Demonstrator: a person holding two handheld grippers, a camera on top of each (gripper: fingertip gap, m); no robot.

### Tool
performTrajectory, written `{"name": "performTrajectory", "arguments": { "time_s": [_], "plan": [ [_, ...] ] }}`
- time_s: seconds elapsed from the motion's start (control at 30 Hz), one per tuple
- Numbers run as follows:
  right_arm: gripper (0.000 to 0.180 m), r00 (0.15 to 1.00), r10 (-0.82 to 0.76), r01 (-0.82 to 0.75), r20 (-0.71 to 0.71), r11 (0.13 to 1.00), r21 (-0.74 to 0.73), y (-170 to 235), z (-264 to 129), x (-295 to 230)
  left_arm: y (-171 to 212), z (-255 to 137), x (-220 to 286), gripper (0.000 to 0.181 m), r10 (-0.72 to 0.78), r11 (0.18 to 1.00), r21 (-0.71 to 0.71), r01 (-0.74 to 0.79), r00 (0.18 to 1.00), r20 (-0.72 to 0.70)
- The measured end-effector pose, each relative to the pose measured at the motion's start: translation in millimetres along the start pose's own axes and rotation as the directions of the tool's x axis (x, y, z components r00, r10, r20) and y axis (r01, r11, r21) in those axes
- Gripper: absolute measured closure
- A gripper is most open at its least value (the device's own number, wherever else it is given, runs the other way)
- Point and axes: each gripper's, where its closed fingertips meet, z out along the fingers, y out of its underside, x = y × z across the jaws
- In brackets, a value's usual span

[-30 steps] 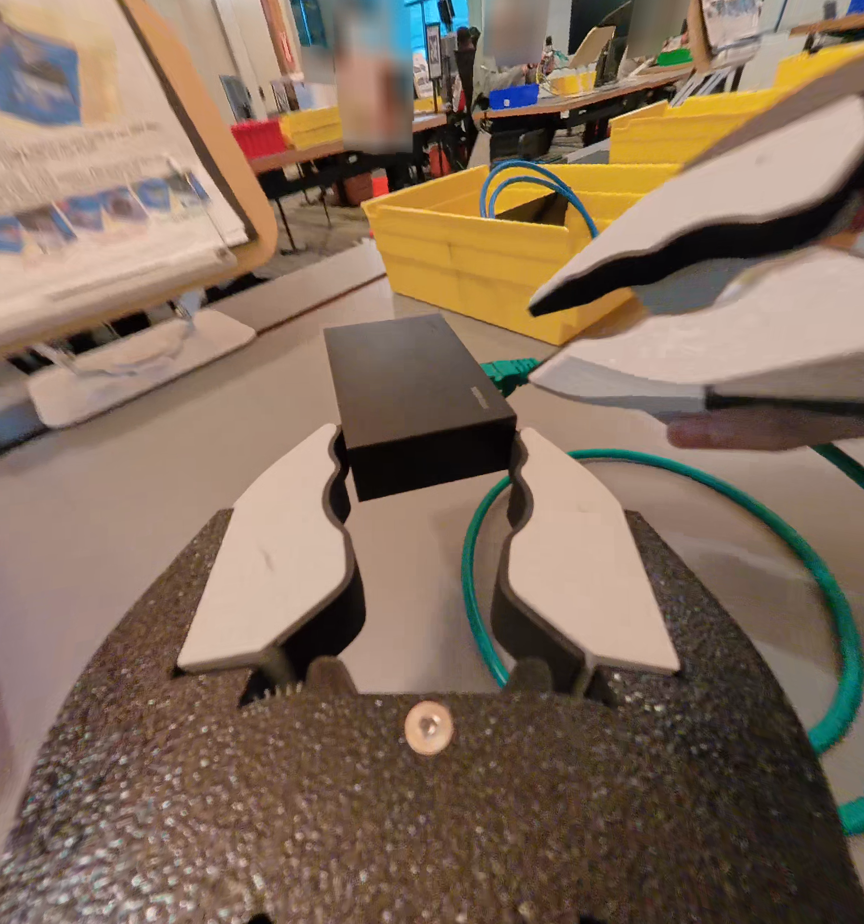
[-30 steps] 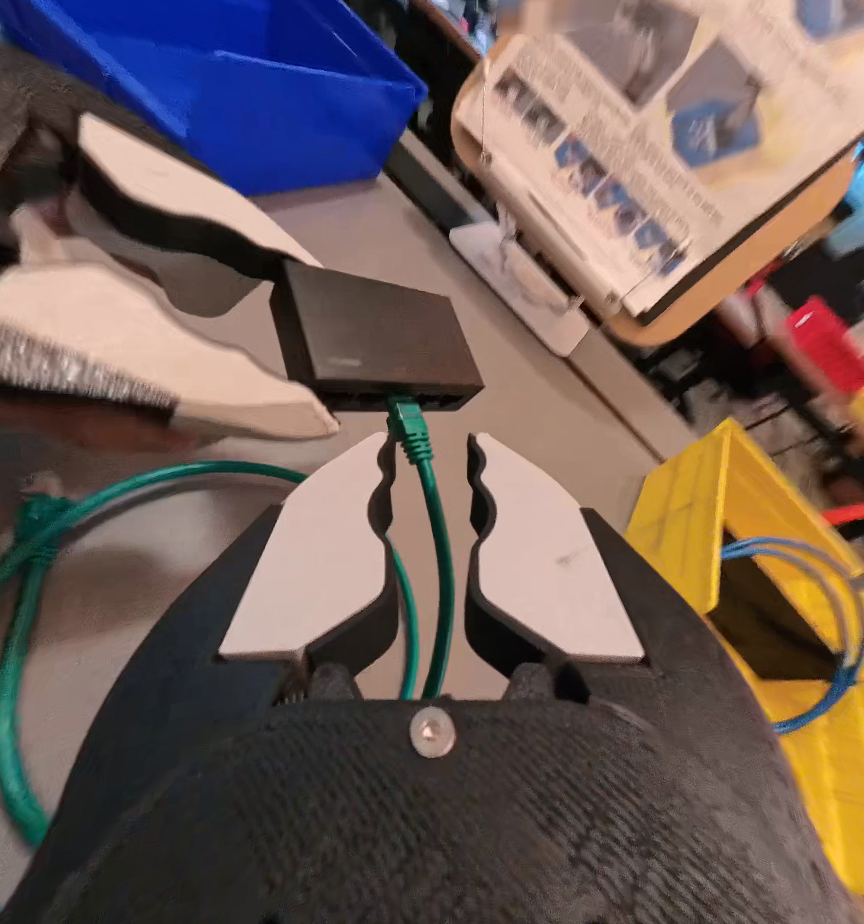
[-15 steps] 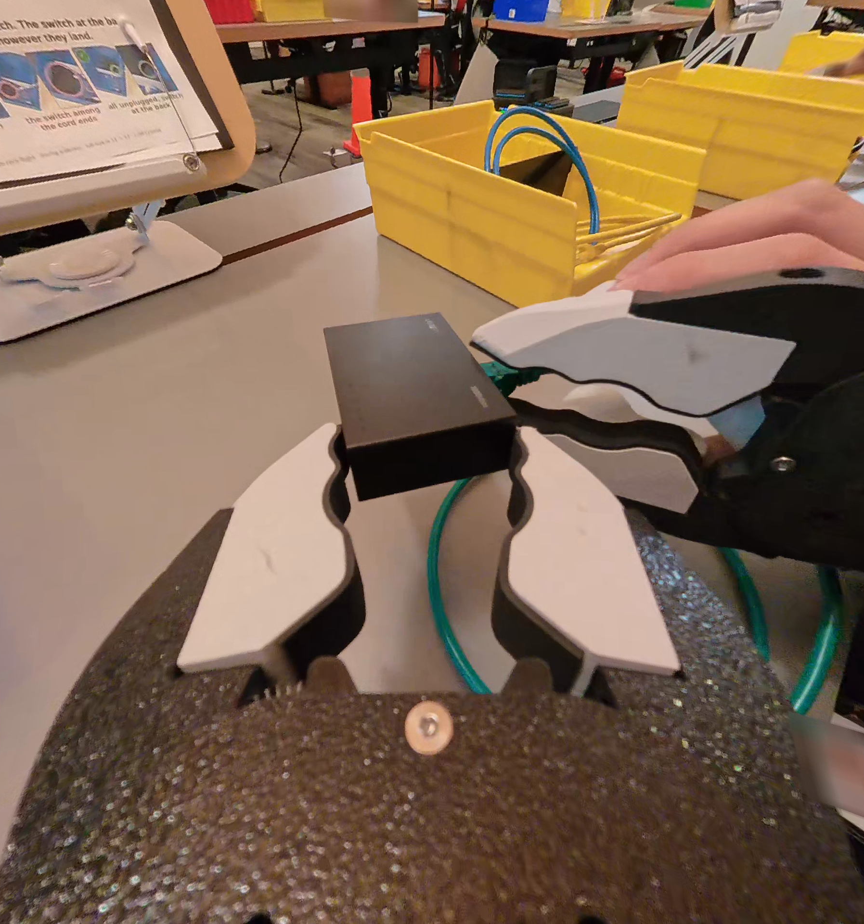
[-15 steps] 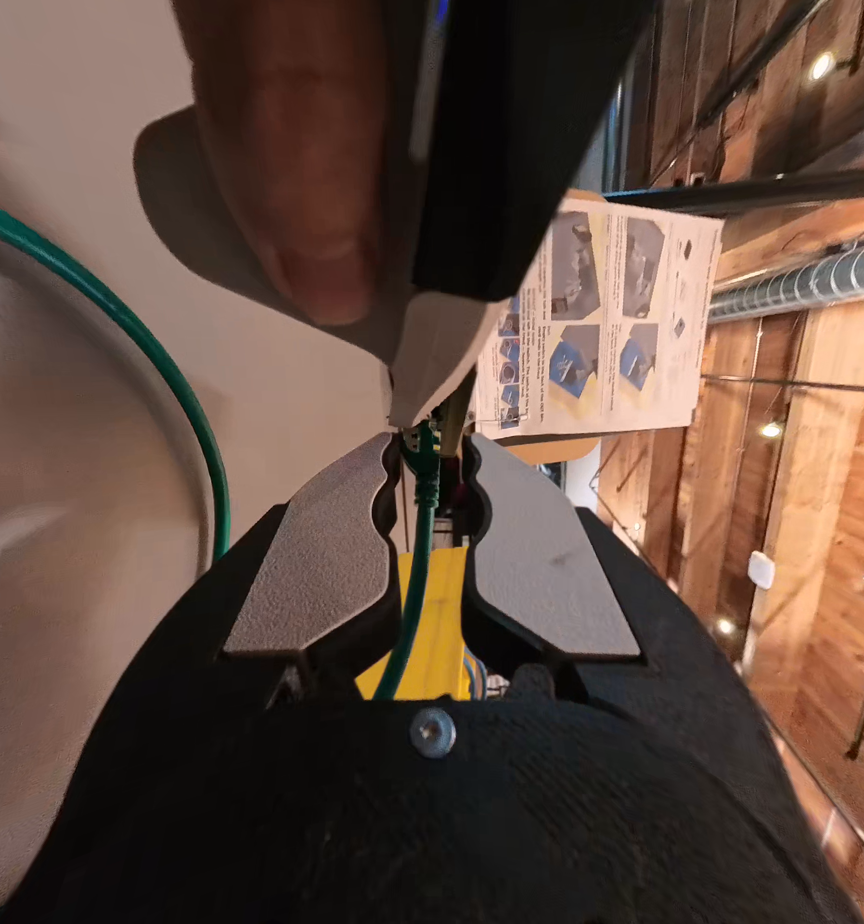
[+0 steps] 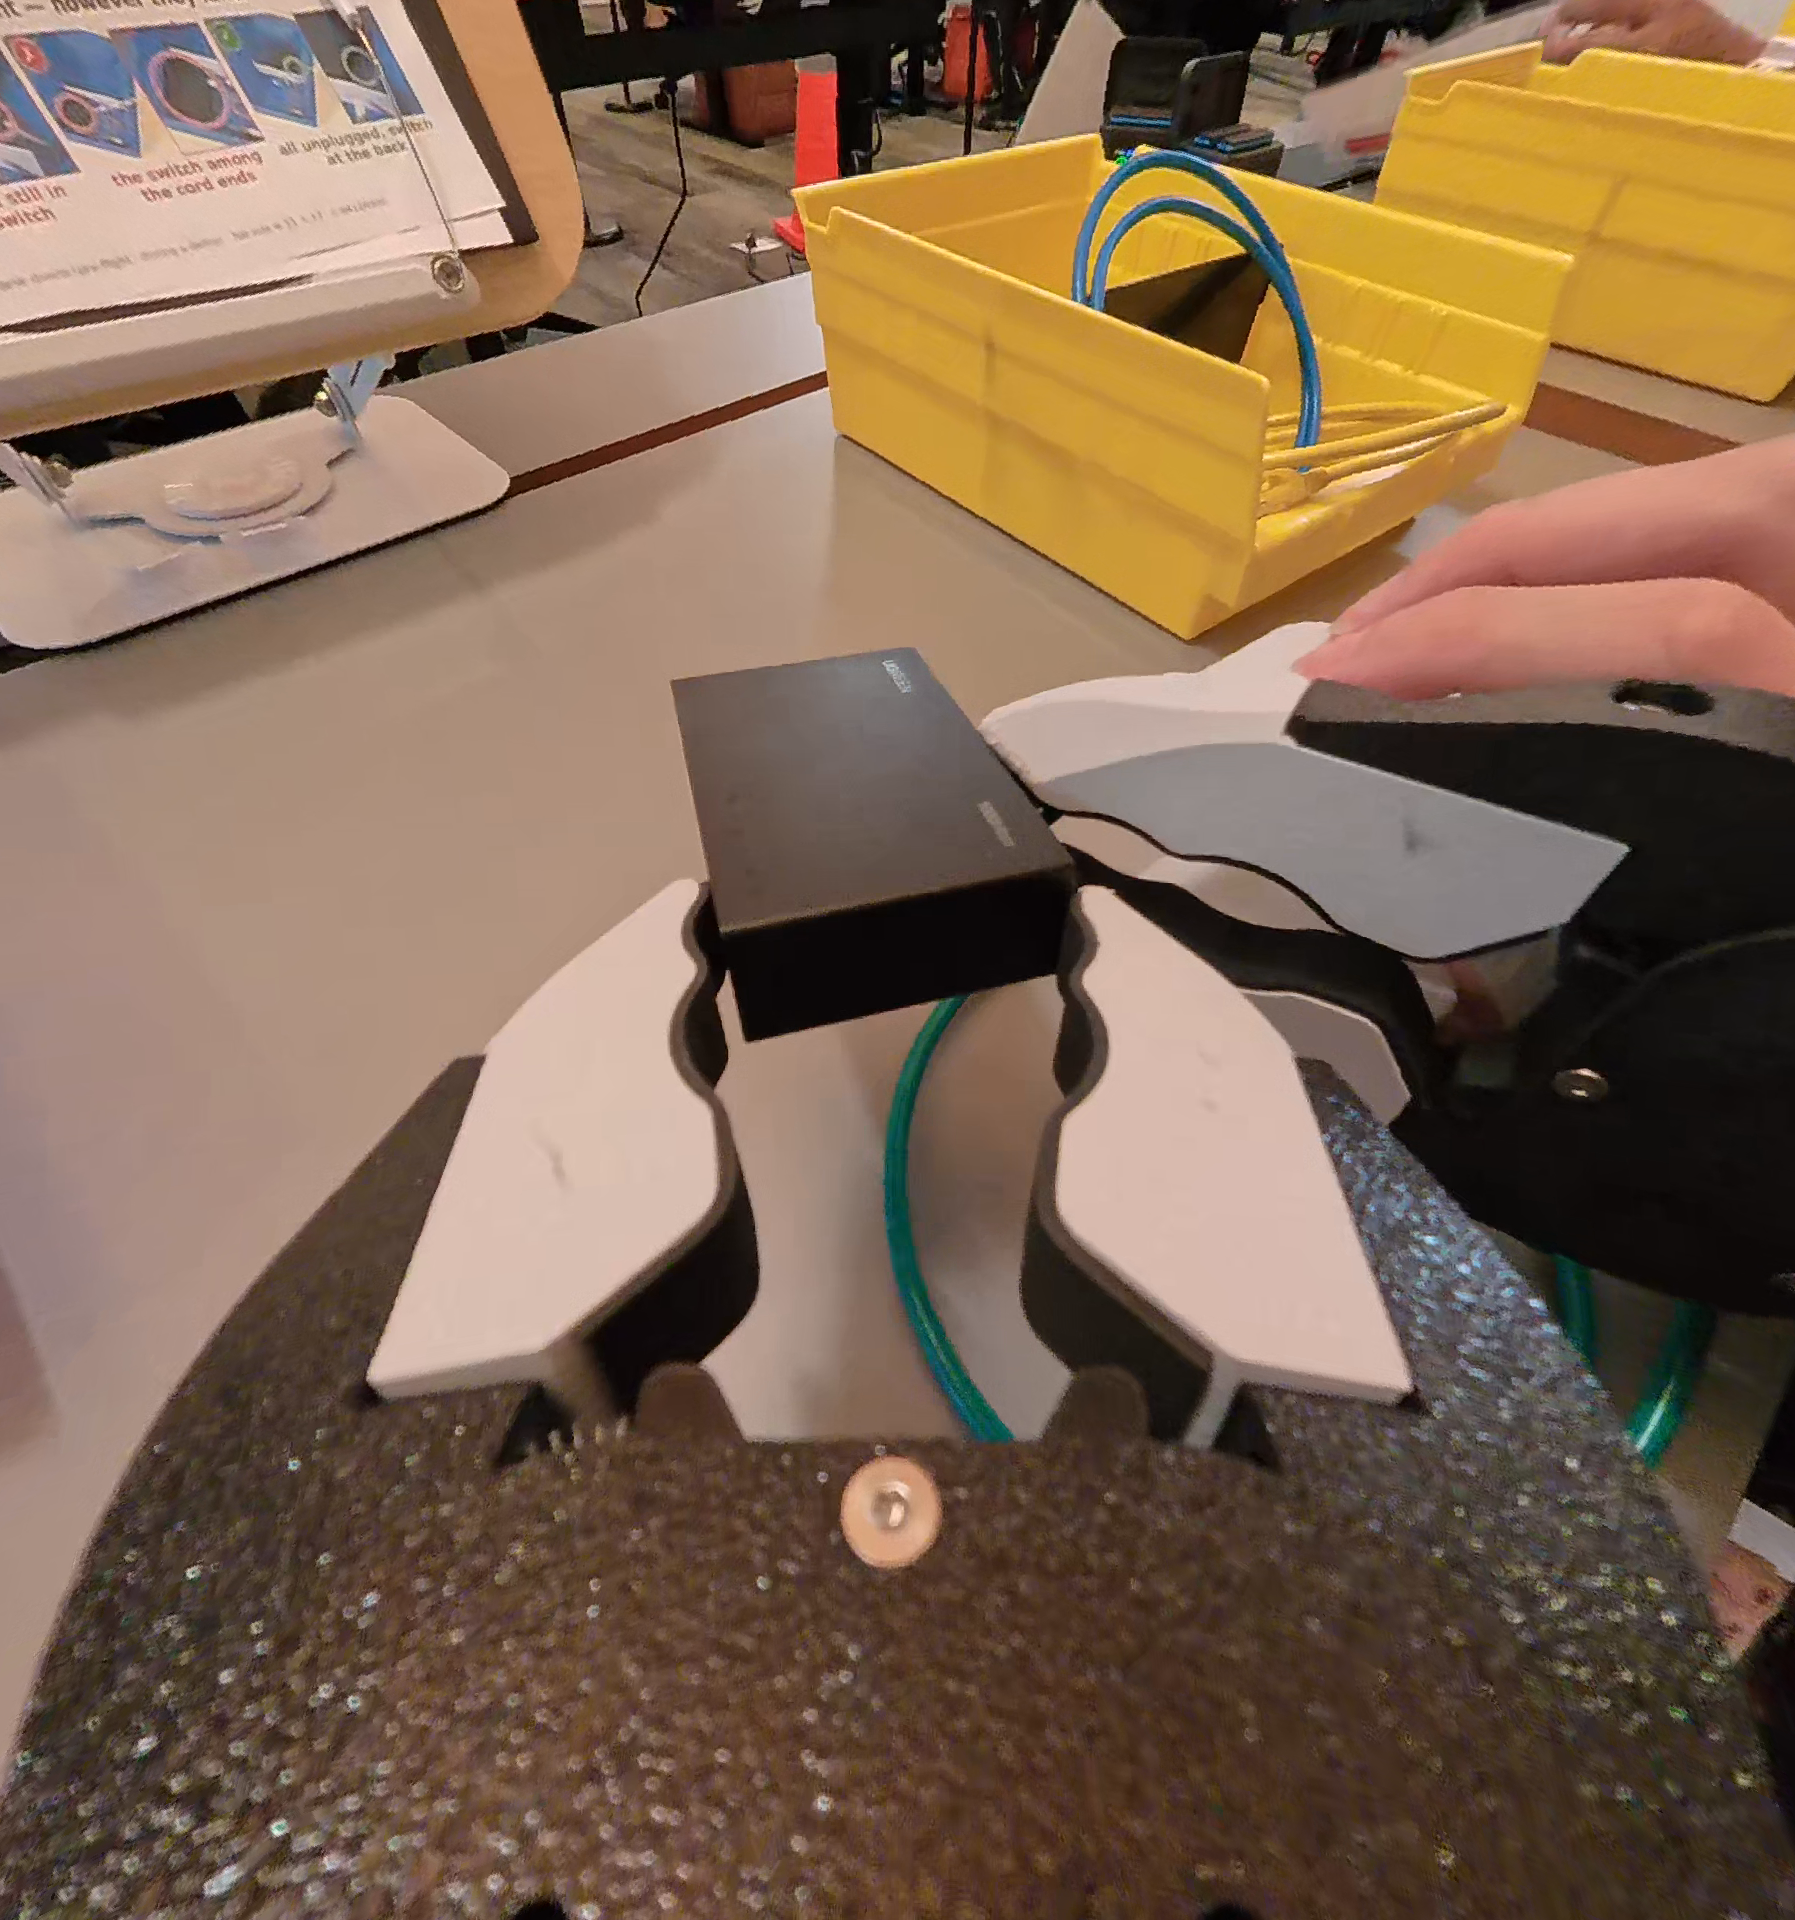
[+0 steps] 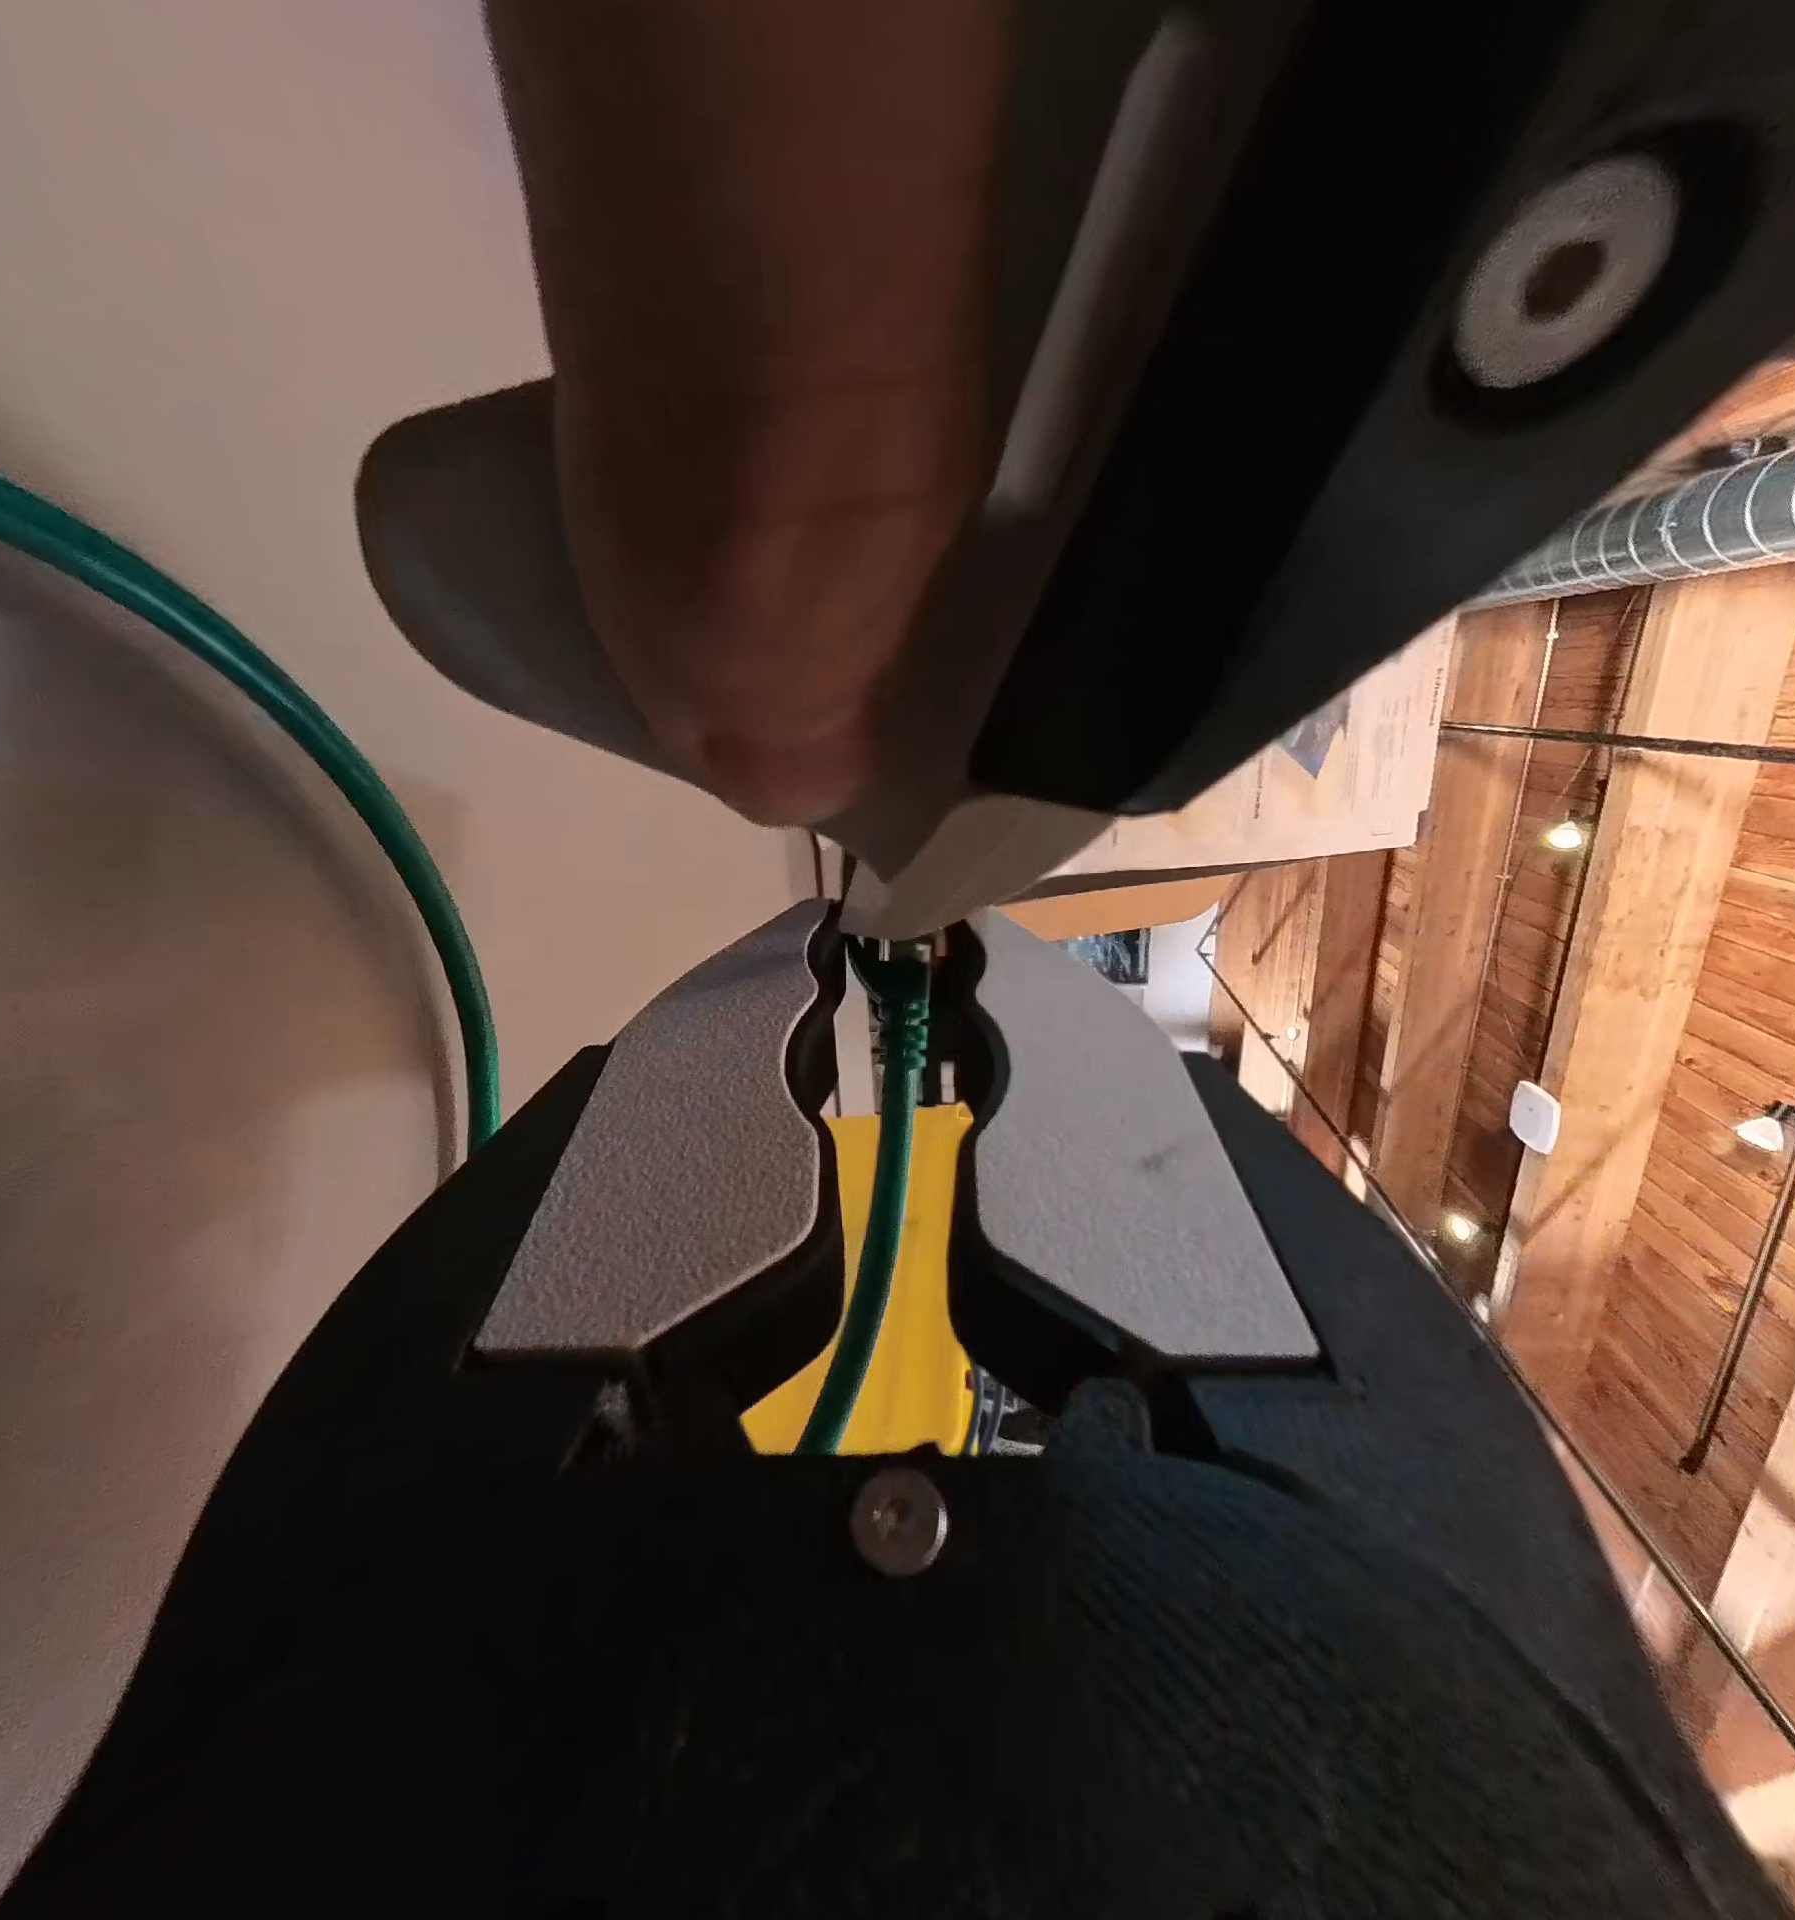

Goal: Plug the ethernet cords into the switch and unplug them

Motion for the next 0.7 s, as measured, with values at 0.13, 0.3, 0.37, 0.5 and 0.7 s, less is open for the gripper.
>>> {"name": "performTrajectory", "arguments": {
  "time_s": [0.13, 0.3, 0.37, 0.5, 0.7],
  "plan": [
    [0.165, 0.999, 0.027, -0.026, 0.041, 1.0, -0.014, -1.1, 2.2, -3.1, 1.1, -0.1, -2.2, 0.119, -0.006, 1.0, -0.012, 0.006, 1.0, 0.011],
    [0.165, 0.998, 0.03, -0.027, 0.049, 0.998, -0.051, -3.3, 6.9, -5.3, 3.5, 0.4, -7.1, 0.119, -0.025, 1.0, -0.016, 0.025, 1.0, 0.019],
    [0.165, 0.998, 0.027, -0.024, 0.052, 0.998, -0.056, -4.6, 9.0, -5.6, 3.9, 0.5, -9.5, 0.119, -0.03, 0.999, -0.015, 0.031, 0.999, 0.023],
    [0.165, 0.997, 0.014, -0.008, 0.081, 0.997, -0.073, -6.3, 13.3, -6.5, 4.6, 1.0, -13.7, 0.119, -0.037, 0.999, -0.008, 0.037, 0.999, 0.036],
    [0.165, 0.991, -0.007, 0.019, 0.137, 0.996, -0.084, -8.8, 21.5, -13.7, 11.2, 4.4, -21.7, 0.119, -0.066, 0.998, -0.014, 0.067, 0.997, 0.041]
  ]
}}
